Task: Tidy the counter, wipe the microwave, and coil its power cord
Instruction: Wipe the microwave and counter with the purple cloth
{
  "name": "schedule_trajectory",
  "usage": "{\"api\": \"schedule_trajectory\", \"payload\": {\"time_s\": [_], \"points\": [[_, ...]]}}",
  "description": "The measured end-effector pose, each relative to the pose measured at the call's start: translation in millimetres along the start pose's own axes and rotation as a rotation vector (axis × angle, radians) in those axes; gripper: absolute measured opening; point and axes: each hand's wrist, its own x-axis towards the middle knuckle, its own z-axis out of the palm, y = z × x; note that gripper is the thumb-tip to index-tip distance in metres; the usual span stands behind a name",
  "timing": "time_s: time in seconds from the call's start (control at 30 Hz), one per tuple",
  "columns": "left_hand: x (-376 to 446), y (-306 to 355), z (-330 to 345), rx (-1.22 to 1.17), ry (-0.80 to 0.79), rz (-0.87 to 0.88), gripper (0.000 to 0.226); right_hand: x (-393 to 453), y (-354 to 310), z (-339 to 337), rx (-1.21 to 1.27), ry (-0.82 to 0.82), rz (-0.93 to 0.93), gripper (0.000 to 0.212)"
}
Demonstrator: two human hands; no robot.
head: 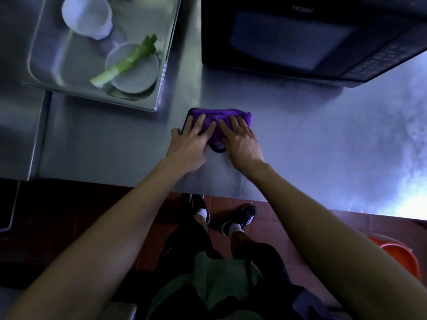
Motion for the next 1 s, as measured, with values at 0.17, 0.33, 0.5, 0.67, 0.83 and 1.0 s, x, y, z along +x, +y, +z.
{"api": "schedule_trajectory", "payload": {"time_s": [0.17, 0.33, 0.5, 0.67, 0.83, 1.0], "points": [[64.5, -4.8, -33.4, -0.010, 0.006, 0.051, 0.072, 62.3, 27.9, -17.7, 0.017, 0.032, 0.079, 0.056], [95.8, 8.0, -49.1, -0.033, -0.032, 0.063, 0.070, 80.2, 53.0, -25.1, 0.066, 0.028, 0.156, 0.055], [64.8, 24.2, -36.8, -0.044, -0.025, 0.084, 0.068, 40.0, 50.4, -13.8, 0.081, 0.061, 0.145, 0.054], [-1.1, 56.1, -3.1, -0.053, -0.020, 0.072, 0.067, -36.7, 45.6, 3.6, 0.087, 0.025, 0.094, 0.054], [-74.8, 108.5, 37.0, -0.069, -0.049, 0.031, 0.071, -129.7, 52.1, 19.0, 0.070, -0.004, 0.040, 0.058], [-127.4, 161.2, 67.5, -0.074, -0.109, -0.032, 0.077, -199.2, 69.4, 31.8, 0.047, 0.006, -0.001, 0.059]]}}
